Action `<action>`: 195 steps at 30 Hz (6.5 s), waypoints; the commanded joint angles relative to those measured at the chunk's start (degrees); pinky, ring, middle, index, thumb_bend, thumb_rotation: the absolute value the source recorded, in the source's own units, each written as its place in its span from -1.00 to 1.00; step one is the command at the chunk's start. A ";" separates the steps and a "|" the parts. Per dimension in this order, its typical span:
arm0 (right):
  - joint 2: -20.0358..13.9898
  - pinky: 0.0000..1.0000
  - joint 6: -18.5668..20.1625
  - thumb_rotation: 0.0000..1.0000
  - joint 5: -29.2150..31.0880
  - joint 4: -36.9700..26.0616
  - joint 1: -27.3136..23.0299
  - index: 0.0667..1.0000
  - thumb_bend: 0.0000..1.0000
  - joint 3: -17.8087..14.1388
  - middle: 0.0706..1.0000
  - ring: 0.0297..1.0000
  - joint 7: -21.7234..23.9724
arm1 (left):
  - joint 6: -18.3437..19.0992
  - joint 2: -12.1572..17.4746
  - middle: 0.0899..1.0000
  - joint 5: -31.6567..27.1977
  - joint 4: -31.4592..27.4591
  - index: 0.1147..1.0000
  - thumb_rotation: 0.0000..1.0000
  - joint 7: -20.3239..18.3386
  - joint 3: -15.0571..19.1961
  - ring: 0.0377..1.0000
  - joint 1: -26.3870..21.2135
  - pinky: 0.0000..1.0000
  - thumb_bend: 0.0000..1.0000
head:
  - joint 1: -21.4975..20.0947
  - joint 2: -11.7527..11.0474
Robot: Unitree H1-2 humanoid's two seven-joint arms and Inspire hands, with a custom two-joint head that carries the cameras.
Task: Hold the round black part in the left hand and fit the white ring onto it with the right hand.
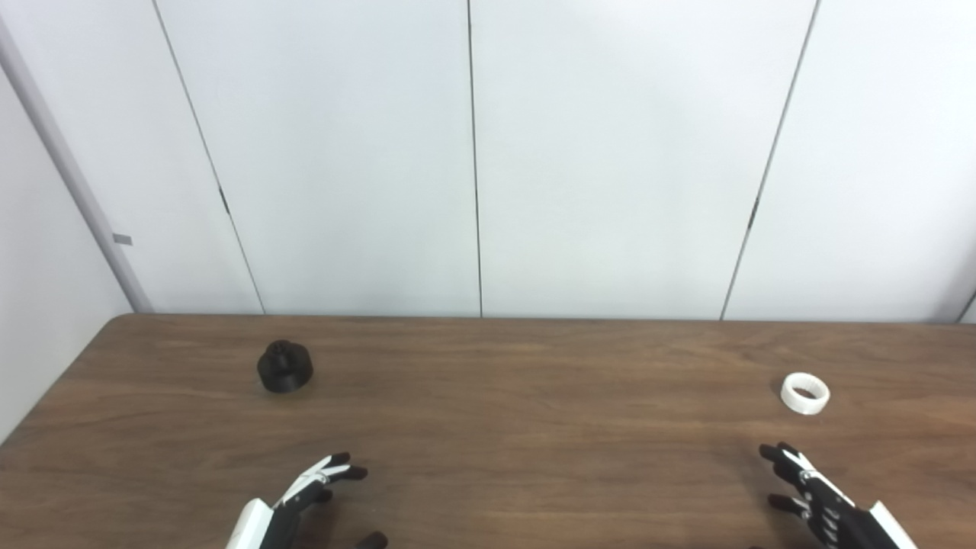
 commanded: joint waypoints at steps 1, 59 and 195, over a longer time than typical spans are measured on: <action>-0.57 0.72 0.47 -0.44 0.10 -0.97 0.42 0.81 0.14 -0.48 1.00 0.93 0.21 | 0.20 -0.59 0.87 1.84 0.75 0.43 -0.16 1.22 -0.25 0.88 2.07 0.73 0.59 | 0.49 -0.36; -4.31 0.73 1.11 -0.18 3.21 1.64 -0.14 0.82 0.25 -4.84 1.00 0.95 2.62 | 38.78 15.00 1.00 15.66 12.60 0.61 -0.28 -11.11 3.32 1.00 -30.94 1.00 1.00 | 15.18 0.64; -7.62 1.00 3.39 -0.06 9.41 -1.11 3.27 0.93 0.79 -6.57 1.00 1.00 7.37 | 33.61 20.56 1.00 10.34 36.96 0.57 -0.85 -6.43 -12.25 1.00 -39.53 1.00 0.80 | 16.14 2.08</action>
